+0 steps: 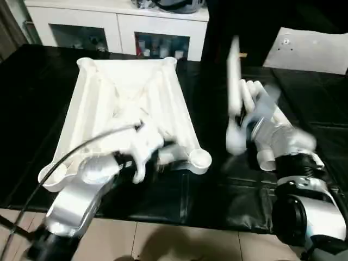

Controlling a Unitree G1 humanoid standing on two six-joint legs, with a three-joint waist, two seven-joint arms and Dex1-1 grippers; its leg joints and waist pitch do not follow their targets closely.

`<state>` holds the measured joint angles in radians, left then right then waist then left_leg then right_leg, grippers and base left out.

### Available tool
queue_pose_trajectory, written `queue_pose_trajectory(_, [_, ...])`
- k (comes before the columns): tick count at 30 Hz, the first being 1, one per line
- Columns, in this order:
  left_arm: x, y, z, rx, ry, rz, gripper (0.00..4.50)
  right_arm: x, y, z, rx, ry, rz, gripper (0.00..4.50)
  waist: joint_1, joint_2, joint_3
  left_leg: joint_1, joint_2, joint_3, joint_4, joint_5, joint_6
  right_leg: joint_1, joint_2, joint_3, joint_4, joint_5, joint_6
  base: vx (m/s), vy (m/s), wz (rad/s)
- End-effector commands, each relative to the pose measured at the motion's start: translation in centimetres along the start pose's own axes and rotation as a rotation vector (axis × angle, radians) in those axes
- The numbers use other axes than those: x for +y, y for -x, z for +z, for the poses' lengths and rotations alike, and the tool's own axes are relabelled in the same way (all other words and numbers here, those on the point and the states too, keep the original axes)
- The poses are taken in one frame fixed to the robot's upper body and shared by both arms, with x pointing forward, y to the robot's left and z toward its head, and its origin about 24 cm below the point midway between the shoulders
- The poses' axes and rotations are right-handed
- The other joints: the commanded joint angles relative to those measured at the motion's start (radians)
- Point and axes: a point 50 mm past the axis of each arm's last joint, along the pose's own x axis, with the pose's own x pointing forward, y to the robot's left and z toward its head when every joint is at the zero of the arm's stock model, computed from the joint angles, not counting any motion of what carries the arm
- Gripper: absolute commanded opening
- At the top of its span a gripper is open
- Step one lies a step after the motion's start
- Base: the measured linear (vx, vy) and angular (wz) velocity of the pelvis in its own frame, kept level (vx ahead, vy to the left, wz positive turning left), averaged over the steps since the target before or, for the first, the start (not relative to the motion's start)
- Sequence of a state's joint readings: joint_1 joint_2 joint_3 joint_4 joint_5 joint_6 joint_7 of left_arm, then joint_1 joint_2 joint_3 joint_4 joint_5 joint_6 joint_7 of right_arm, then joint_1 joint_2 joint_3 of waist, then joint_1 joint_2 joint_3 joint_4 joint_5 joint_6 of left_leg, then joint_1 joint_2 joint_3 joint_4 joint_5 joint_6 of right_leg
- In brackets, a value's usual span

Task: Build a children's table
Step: Pick table leg

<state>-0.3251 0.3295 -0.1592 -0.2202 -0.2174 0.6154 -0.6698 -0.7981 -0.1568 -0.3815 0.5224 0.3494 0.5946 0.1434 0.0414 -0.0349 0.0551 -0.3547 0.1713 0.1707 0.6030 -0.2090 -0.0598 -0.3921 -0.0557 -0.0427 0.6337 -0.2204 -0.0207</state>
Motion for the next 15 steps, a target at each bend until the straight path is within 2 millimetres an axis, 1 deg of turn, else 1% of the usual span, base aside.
queue_pose_trajectory(1, [0.9, 0.0, 0.4, -0.01, 0.04, 0.05, 2.84, 0.5, 0.5, 0.5, -0.06, 0.021, 0.068, 1.85, 0.005, 0.017, -0.069, 0.003, 0.044, -0.008, -0.058, -0.015, 0.024, 0.063, -0.069, 0.049, -0.053, 0.13, -0.252, 0.0, 0.0, 0.0])
queue_pose_trajectory(2, [1.1, -0.2, 0.9, -0.038, 0.054, 0.058, 3.11, 0.5, 0.7, 0.4, -0.069, 0.024, 0.097, 1.85, 0.005, 0.015, -0.069, 0.003, 0.042, -0.007, -0.058, -0.018, 0.026, 0.064, -0.067, 0.049, -0.055, 0.119, -0.251, 0.0, 0.0, 0.0])
queue_pose_trajectory(3, [1.3, -0.4, 1.3, -0.061, 0.067, 0.063, 3.11, 0.6, 0.9, 0.4, -0.072, 0.019, 0.124, 1.85, 0.006, 0.019, -0.069, 0.004, 0.044, -0.009, -0.059, -0.019, 0.024, 0.064, -0.069, 0.049, -0.055, 0.116, -0.254, 0.0, 0.0, 0.0])
queue_pose_trajectory(4, [1.6, -0.6, 2.1, -0.109, 0.083, 0.059, 3.18, 0.8, 1.3, 0.2, -0.061, -0.03, 0.196, 1.85, 0.006, 0.016, -0.069, 0.001, 0.04, -0.007, -0.059, -0.023, 0.03, 0.068, -0.067, 0.05, -0.058, 0.118, -0.254, 0.0, 0.0, 0.0])
queue_pose_trajectory(5, [1.6, -0.7, 2.6, -0.135, 0.094, 0.044, 3.23, 1.1, 1.6, 0.2, -0.065, -0.048, 0.253, 1.85, 0.009, 0.018, -0.07, 0.001, 0.043, -0.01, -0.059, -0.017, 0.036, 0.068, -0.068, 0.05, -0.057, 0.133, -0.259, 0.0, 0.0, 0.0])
queue_pose_trajectory(6, [1.6, -0.8, 3.0, -0.158, 0.105, 0.032, 3.48, 1.5, 1.9, 0.1, -0.074, -0.064, 0.304, 1.85, 0.011, 0.02, -0.071, 0.001, 0.044, -0.011, -0.058, -0.016, 0.039, 0.069, -0.069, 0.049, -0.055, 0.14, -0.262, 0.0, 0.0, 0.0])
queue_pose_trajectory(7, [1.9, -1.1, 4.1, -0.214, 0.142, 0.047, 3.48, 2.2, 2.8, -0.1, -0.099, -0.053, 0.43, 1.85, 0.012, 0.019, -0.072, 0.0, 0.045, -0.011, -0.058, -0.014, 0.044, 0.069, -0.071, 0.048, -0.054, 0.145, -0.267, 0.0, 0.0, 0.0])
queue_pose_trajectory(8, [1.9, -1.1, 4.2, -0.218, 0.147, 0.05, 3.55, 2.2, 2.9, -0.1, -0.099, -0.05, 0.44, 1.85, 0.017, 0.017, -0.073, -0.001, 0.048, -0.012, -0.055, -0.001, 0.055, 0.071, -0.074, 0.05, -0.053, 0.172, -0.272, 0.0, 0.0, 0.0])
queue_pose_trajectory(9, [2.3, -1.5, 4.8, -0.245, 0.187, 0.078, 3.62, 2.6, 3.7, -0.5, -0.103, -0.023, 0.521, 1.84, 0.018, 0.014, -0.072, -0.004, 0.047, -0.012, -0.057, 0.006, 0.064, 0.071, -0.074, 0.048, -0.053, 0.168, -0.278, 0.0, 0.0, 0.0])
queue_pose_trajectory(10, [2.3, -1.5, 4.9, -0.245, 0.188, 0.078, 3.62, 2.6, 3.7, -0.5, -0.103, -0.022, 0.522, 1.84, 0.021, 0.015, -0.072, -0.002, 0.046, -0.011, -0.055, 0.004, 0.067, 0.071, -0.073, 0.048, -0.055, 0.163, -0.277, 0.0, 0.0, 0.0])
queue_pose_trajectory(11, [2.4, -1.6, 5.1, -0.255, 0.211, 0.081, 3.74, 2.8, 4.0, -0.7, -0.101, -0.02, 0.554, 1.84, 0.022, 0.015, -0.07, -0.004, 0.046, -0.011, -0.055, 0.0, 0.07, 0.071, -0.076, 0.049, -0.057, 0.149, -0.277, 0.0, 0.0, 0.0])
queue_pose_trajectory(12, [2.5, -1.8, 5.7, -0.291, 0.247, 0.071, 3.87, 3.0, 4.6, -1.0, -0.098, -0.029, 0.613, 1.84, 0.021, 0.01, -0.069, -0.004, 0.046, -0.01, -0.056, -0.005, 0.072, 0.072, -0.075, 0.048, -0.058, 0.134, -0.276, 0.0, 0.0, 0.0])
queue_pose_trajectory(13, [2.5, -2.0, 6.3, -0.322, 0.276, 0.061, 3.95, 3.2, 5.1, -1.2, -0.091, -0.04, 0.661, 1.84, 0.025, 0.01, -0.067, -0.003, 0.048, -0.011, -0.057, -0.015, 0.072, 0.07, -0.077, 0.048, -0.062, 0.099, -0.272, 0.0, 0.0, 0.0])
queue_pose_trajectory(14, [2.6, -2.2, 6.9, -0.357, 0.306, 0.049, 4.01, 3.3, 5.6, -1.5, -0.082, -0.047, 0.707, 1.84, 0.025, 0.004, -0.067, -0.004, 0.045, -0.009, -0.057, -0.019, 0.073, 0.072, -0.075, 0.048, -0.064, 0.087, -0.269, 0.0, 0.0, 0.0])
queue_pose_trajectory(15, [2.6, -2.3, 7.2, -0.378, 0.323, 0.042, 4.01, 3.3, 5.9, -1.7, -0.077, -0.051, 0.733, 1.84, 0.03, 0.005, -0.068, -0.002, 0.049, -0.011, -0.056, -0.014, 0.076, 0.071, -0.078, 0.048, -0.064, 0.081, -0.269, 0.0, 0.0, 0.0])
